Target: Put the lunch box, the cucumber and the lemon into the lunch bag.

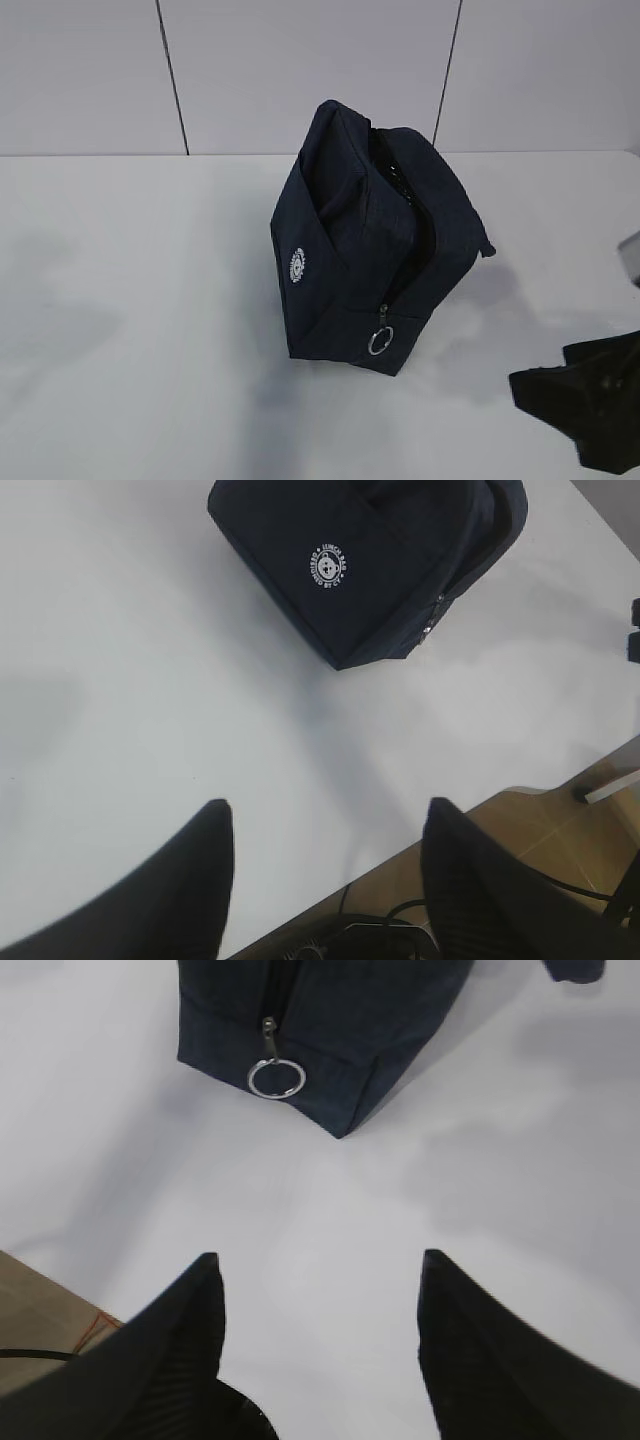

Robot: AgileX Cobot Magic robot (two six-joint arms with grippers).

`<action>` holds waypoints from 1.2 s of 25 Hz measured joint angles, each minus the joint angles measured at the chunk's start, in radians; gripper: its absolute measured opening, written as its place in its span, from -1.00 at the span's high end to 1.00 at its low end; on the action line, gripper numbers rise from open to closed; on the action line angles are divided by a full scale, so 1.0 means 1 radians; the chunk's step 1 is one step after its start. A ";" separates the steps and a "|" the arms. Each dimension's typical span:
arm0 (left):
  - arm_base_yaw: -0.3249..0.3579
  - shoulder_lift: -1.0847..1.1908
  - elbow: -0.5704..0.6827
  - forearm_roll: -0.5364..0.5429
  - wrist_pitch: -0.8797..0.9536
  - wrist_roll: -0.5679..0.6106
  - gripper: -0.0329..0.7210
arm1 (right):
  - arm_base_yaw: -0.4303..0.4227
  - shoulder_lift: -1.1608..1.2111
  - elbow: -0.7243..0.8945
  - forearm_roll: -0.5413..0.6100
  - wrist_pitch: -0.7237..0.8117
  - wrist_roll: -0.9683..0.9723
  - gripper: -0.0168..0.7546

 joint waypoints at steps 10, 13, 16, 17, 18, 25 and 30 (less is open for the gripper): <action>0.000 0.000 0.000 0.000 -0.004 0.000 -0.24 | 0.142 0.221 -0.017 0.075 -0.149 0.000 -0.25; 0.000 0.000 0.000 0.000 -0.018 0.000 -0.24 | 0.189 0.256 -0.017 0.098 -0.197 0.000 -0.25; 0.000 0.000 0.000 0.000 -0.020 0.000 -0.24 | 0.227 0.290 -0.019 0.112 -0.235 0.000 -0.25; 0.000 0.000 0.000 0.000 -0.020 0.000 -0.24 | 0.229 0.302 -0.019 0.113 -0.249 0.000 -0.25; 0.000 0.000 0.000 0.000 -0.022 0.000 -0.24 | 0.232 0.313 -0.019 0.116 -0.266 0.000 -0.25; 0.000 0.000 0.000 0.000 -0.022 0.000 -0.24 | 0.234 0.383 0.038 0.152 -0.469 0.000 -0.25; 0.000 0.000 0.000 0.000 -0.022 0.000 -0.24 | 0.234 0.394 0.104 0.176 -0.598 0.000 -0.25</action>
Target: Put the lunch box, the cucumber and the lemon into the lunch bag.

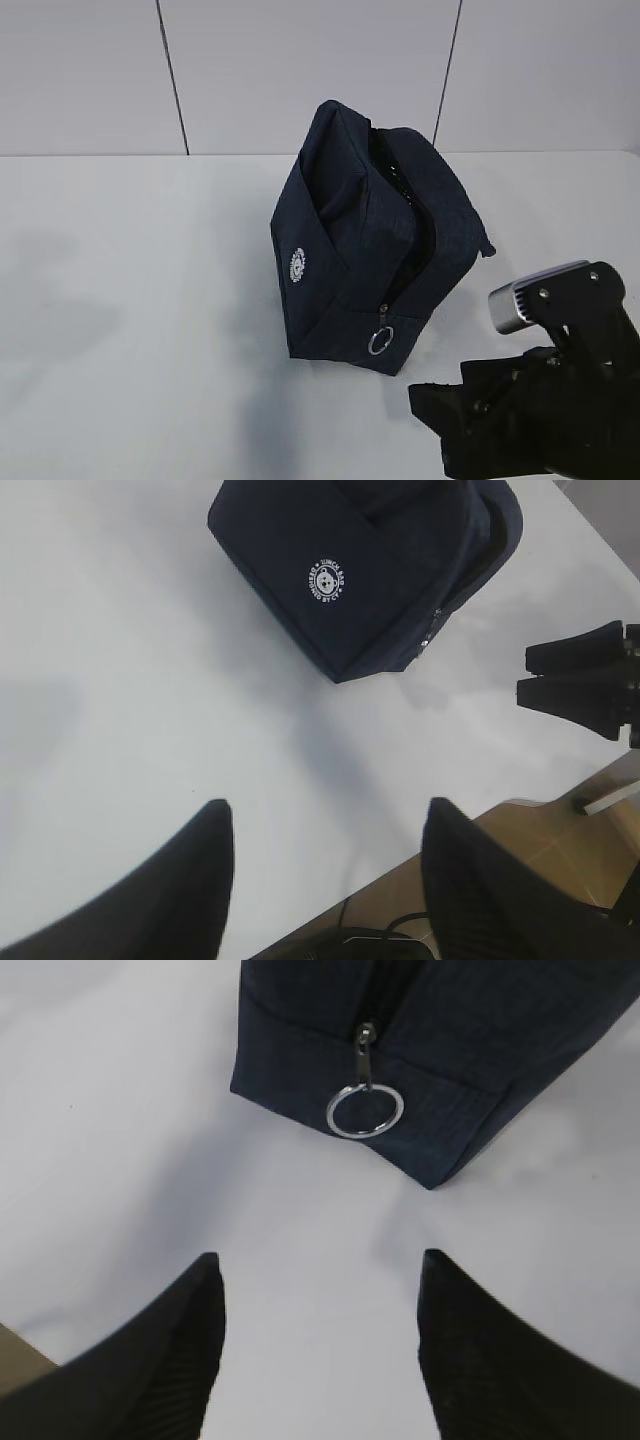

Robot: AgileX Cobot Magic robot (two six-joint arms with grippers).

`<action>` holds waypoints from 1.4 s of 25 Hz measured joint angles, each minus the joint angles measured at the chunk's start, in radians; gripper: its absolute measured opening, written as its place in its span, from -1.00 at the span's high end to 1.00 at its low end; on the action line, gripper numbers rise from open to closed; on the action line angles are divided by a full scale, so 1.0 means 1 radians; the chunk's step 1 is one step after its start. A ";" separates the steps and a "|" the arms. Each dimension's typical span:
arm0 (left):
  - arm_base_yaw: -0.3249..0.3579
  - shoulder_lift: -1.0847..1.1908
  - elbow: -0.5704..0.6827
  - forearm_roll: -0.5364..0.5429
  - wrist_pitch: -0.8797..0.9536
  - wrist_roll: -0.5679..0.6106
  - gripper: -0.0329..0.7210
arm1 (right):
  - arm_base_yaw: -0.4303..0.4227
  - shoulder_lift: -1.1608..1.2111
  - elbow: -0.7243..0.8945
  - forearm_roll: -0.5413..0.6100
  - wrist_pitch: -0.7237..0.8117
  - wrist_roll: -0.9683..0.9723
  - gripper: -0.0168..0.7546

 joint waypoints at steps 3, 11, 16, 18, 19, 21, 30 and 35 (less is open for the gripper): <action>0.000 0.000 0.000 0.000 0.000 0.000 -0.24 | 0.000 0.000 0.028 0.004 -0.068 0.000 -0.25; 0.000 0.000 0.000 0.000 0.000 0.000 -0.24 | 0.000 0.000 0.112 -0.033 -0.249 0.028 -0.25; 0.000 0.000 0.000 0.012 0.000 0.000 -0.24 | 0.000 0.000 0.188 -0.150 -0.398 0.106 -0.25; 0.000 0.000 0.000 0.014 0.000 0.000 -0.24 | 0.000 0.000 0.206 -0.184 -0.438 0.118 -0.25; 0.000 0.000 0.000 0.014 0.000 0.000 -0.24 | 0.000 0.002 0.210 -0.202 -0.453 0.120 -0.25; 0.000 0.000 0.000 0.014 0.000 0.000 -0.24 | 0.000 0.018 0.211 -0.236 -0.468 0.132 -0.25; 0.000 0.000 0.000 0.014 0.000 0.000 -0.24 | 0.000 0.263 0.178 -0.261 -0.639 0.152 -0.25; 0.000 0.000 0.000 0.014 0.000 0.000 -0.24 | 0.000 0.395 0.114 -0.261 -0.731 0.150 -0.25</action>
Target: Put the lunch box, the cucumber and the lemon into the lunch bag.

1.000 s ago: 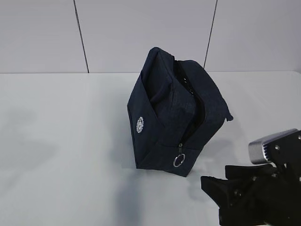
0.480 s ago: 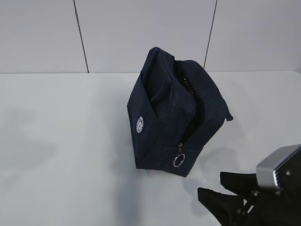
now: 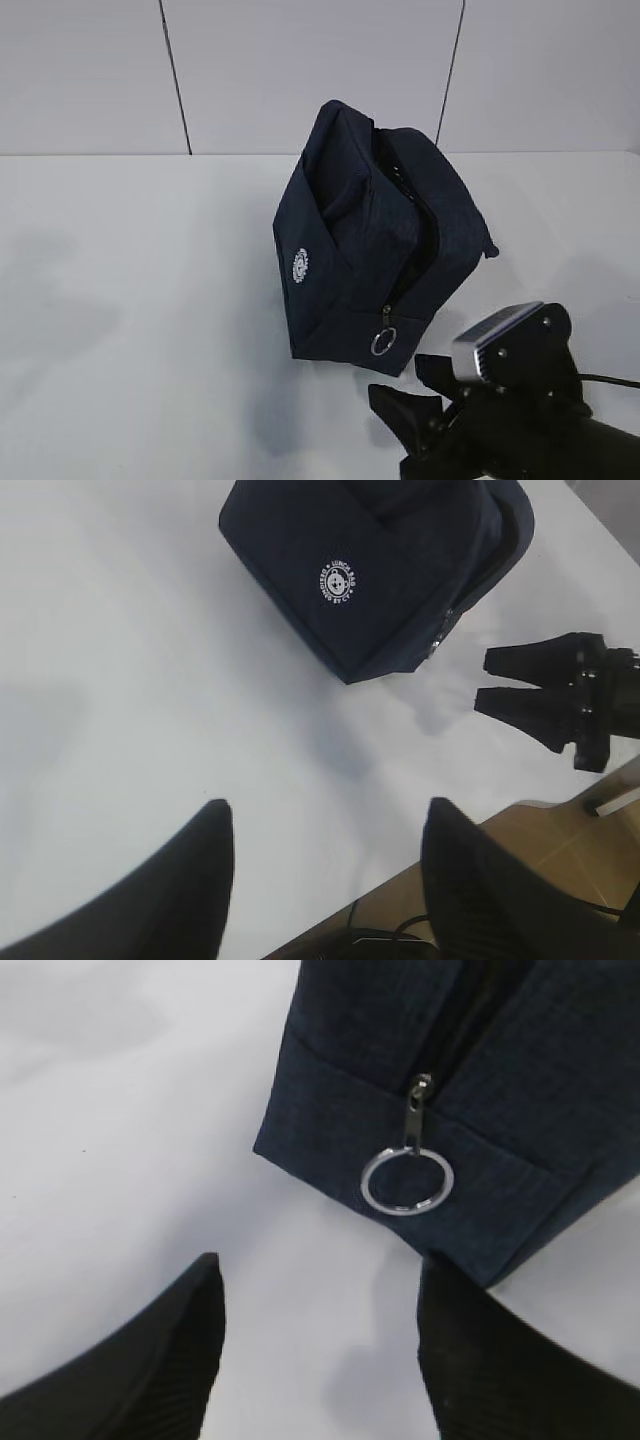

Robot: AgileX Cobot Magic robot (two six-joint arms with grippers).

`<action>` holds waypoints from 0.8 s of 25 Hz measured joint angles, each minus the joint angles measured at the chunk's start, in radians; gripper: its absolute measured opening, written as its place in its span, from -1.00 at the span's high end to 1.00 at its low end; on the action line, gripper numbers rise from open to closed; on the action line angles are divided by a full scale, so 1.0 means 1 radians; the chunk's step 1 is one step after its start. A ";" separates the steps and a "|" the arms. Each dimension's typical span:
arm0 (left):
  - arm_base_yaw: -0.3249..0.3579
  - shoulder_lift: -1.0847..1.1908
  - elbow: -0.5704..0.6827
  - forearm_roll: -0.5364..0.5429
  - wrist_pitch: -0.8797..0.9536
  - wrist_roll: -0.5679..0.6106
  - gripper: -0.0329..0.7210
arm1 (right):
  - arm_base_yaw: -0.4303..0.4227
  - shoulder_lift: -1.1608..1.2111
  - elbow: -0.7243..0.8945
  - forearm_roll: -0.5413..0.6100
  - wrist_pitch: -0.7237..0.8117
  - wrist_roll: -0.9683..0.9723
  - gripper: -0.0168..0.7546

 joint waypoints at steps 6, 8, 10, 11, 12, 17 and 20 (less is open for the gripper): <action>0.000 0.000 0.000 0.011 0.000 0.000 -0.24 | 0.000 0.105 -0.049 0.042 -0.036 -0.008 -0.25; 0.000 0.000 0.000 0.016 0.000 0.000 -0.24 | 0.000 0.121 -0.062 0.068 -0.042 -0.017 -0.25; 0.000 0.000 0.000 0.016 0.000 0.000 -0.24 | 0.000 0.127 -0.076 0.096 -0.045 -0.023 -0.25; 0.000 0.000 0.000 0.016 0.000 0.000 -0.24 | 0.000 0.129 -0.082 0.101 -0.047 -0.028 -0.25; 0.000 0.000 0.000 0.016 0.000 0.000 -0.24 | 0.000 0.131 -0.089 0.104 -0.047 -0.032 -0.25; 0.000 0.000 0.000 0.018 0.000 0.000 -0.24 | 0.000 0.133 -0.128 0.147 -0.047 -0.087 -0.25; 0.000 0.000 0.000 0.018 0.000 0.000 -0.24 | 0.000 0.133 -0.132 0.174 -0.047 -0.096 -0.25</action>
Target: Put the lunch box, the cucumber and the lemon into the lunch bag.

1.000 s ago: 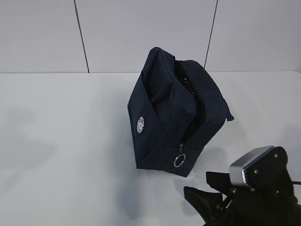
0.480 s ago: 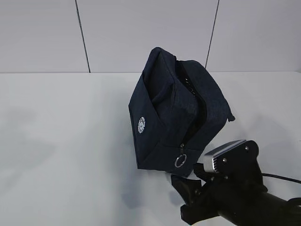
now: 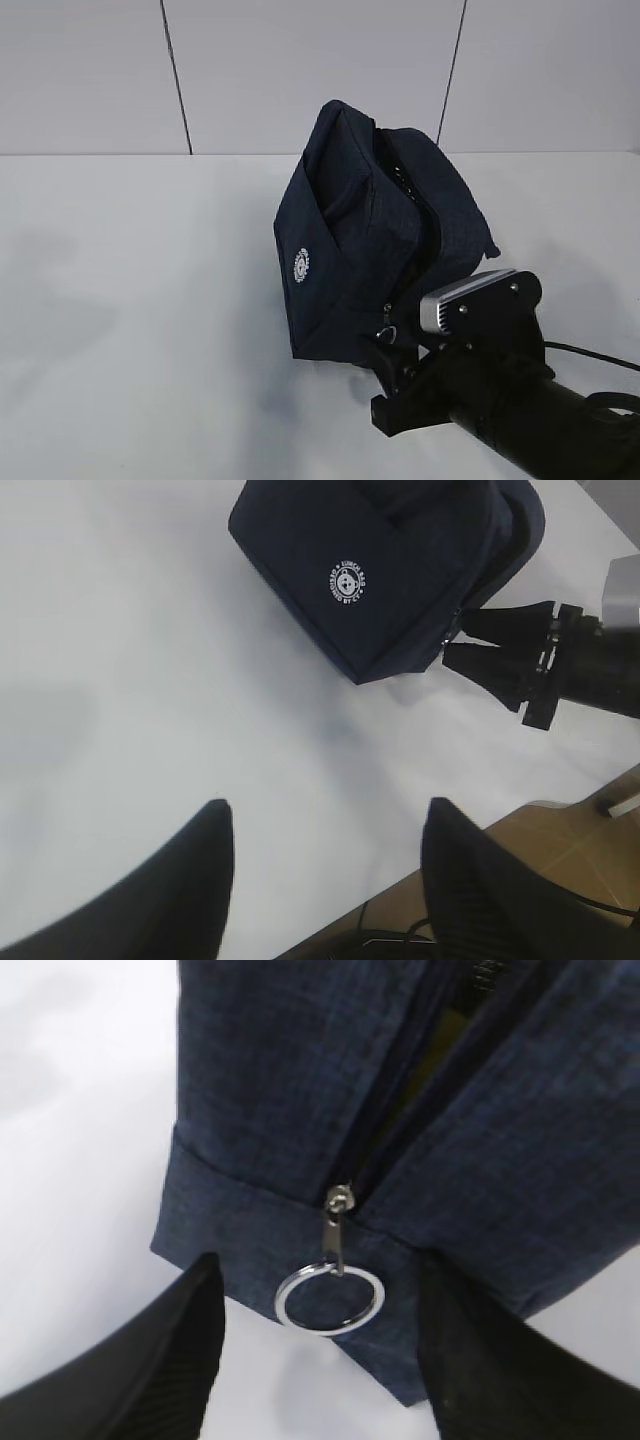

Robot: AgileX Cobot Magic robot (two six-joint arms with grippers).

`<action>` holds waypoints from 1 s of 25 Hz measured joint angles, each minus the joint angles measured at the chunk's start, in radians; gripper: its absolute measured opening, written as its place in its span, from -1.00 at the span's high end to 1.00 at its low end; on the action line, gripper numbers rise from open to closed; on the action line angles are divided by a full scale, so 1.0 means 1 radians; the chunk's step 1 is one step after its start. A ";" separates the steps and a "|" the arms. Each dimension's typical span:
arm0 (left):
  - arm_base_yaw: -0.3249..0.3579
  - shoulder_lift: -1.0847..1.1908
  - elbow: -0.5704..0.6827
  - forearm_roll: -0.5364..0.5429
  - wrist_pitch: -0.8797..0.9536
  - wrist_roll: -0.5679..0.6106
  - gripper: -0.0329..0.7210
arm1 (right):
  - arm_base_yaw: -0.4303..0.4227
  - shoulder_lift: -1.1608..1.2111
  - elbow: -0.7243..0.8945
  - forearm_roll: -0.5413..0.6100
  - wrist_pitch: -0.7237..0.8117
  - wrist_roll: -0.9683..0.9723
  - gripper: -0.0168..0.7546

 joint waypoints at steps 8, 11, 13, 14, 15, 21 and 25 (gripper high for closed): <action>0.000 0.000 0.000 0.002 0.000 0.000 -0.24 | 0.000 0.000 -0.001 0.002 0.023 0.007 -0.25; 0.000 0.000 0.000 0.002 0.000 0.000 -0.24 | 0.000 0.007 -0.015 0.002 0.027 0.011 -0.25; 0.000 0.000 0.000 0.002 0.000 0.000 -0.24 | 0.000 0.025 -0.032 0.002 0.028 0.015 -0.25; 0.000 0.000 0.000 0.002 0.000 0.000 -0.24 | 0.000 0.038 -0.039 0.003 0.030 0.019 -0.25; 0.000 0.000 0.000 0.002 0.000 0.000 -0.24 | 0.000 0.050 -0.046 0.004 0.035 0.028 -0.25; 0.000 0.000 0.000 0.002 0.002 0.000 -0.24 | 0.000 0.093 -0.073 -0.001 0.045 0.081 -0.25; 0.000 0.000 0.000 0.002 0.012 0.000 -0.24 | 0.000 0.099 -0.091 -0.001 0.047 0.092 -0.25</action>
